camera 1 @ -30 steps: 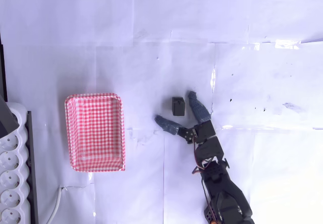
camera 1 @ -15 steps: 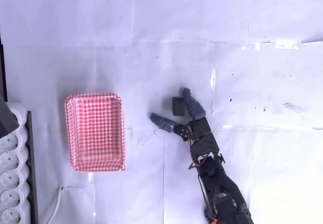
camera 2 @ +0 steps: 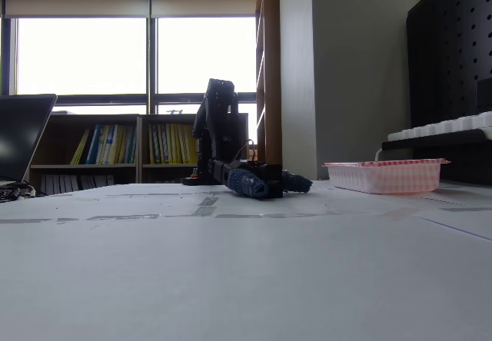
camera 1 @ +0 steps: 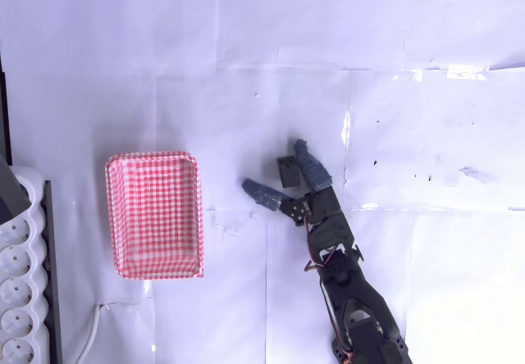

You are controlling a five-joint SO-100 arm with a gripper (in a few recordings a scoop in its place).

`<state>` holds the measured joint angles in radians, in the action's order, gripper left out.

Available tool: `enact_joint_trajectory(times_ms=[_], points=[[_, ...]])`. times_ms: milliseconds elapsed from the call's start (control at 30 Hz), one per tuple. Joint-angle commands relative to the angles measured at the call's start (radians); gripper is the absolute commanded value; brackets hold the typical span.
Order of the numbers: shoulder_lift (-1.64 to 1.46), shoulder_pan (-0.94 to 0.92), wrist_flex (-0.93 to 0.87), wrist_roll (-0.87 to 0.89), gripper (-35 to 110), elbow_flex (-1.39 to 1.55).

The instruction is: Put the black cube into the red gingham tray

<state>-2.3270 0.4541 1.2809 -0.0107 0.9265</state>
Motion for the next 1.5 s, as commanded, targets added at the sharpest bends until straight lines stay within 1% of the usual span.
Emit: enact_joint_trajectory(times_ms=[0,133,200,433,500,567,633,700,833,933,1033,1100,1233,1367,1467], points=[[-0.002,-0.005,0.044,-0.026,30,0.048],[0.002,-0.006,0.049,-0.040,16,0.051],[0.005,-0.005,0.049,-0.043,14,0.052],[0.020,0.000,0.025,-0.032,0,0.051],[0.038,-0.002,-0.026,-0.014,0,0.051],[0.075,-0.009,-0.121,0.014,0,0.046],[0.135,-0.020,-0.279,0.040,0,0.038],[0.255,-0.032,-0.506,0.046,0,0.034],[0.525,-0.037,-1.083,-0.014,0,0.109],[0.643,-0.014,-1.623,-0.130,0,0.336],[0.695,0.037,-1.951,-0.238,0,0.554],[0.689,0.072,-2.115,-0.310,0,0.710],[0.647,0.147,-2.372,-0.433,0,1.023],[0.482,0.241,-2.645,-0.558,0,1.471],[0.322,0.328,-2.790,-0.603,0,1.782]])
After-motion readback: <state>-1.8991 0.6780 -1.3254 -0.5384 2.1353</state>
